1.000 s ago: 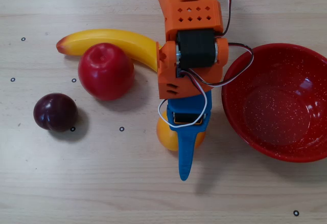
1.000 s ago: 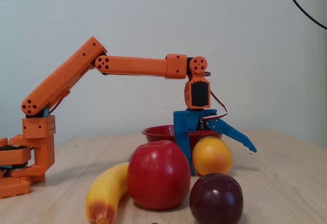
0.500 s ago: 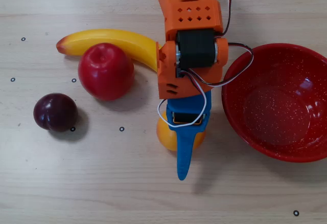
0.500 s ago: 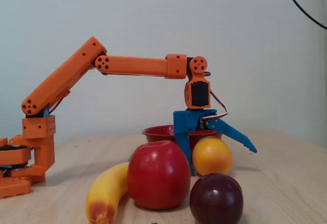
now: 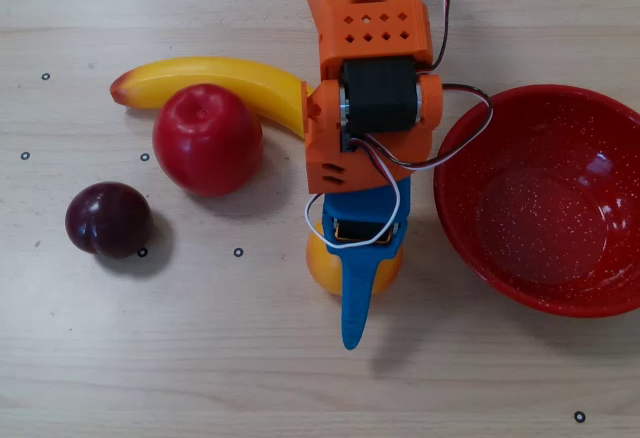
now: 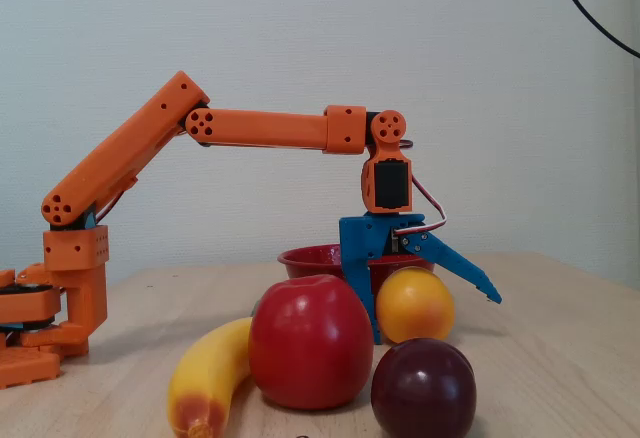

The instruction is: Put the peach in the red bowl.

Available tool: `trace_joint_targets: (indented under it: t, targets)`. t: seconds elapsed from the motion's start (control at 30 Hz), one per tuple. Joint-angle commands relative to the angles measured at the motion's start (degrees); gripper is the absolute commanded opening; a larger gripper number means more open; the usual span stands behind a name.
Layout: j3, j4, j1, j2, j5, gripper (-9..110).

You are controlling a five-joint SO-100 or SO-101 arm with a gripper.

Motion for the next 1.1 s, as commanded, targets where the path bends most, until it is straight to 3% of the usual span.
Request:
trace_joint_targets:
  t: [0.0, 0.67, 1.07]
  targets:
    - [0.2, -1.1, -2.4, 2.5, 0.5, 51]
    - [1.2, -1.4, -2.5, 2.4, 1.0, 42]
    - [1.3, -0.8, -2.8, 2.4, 1.7, 31]
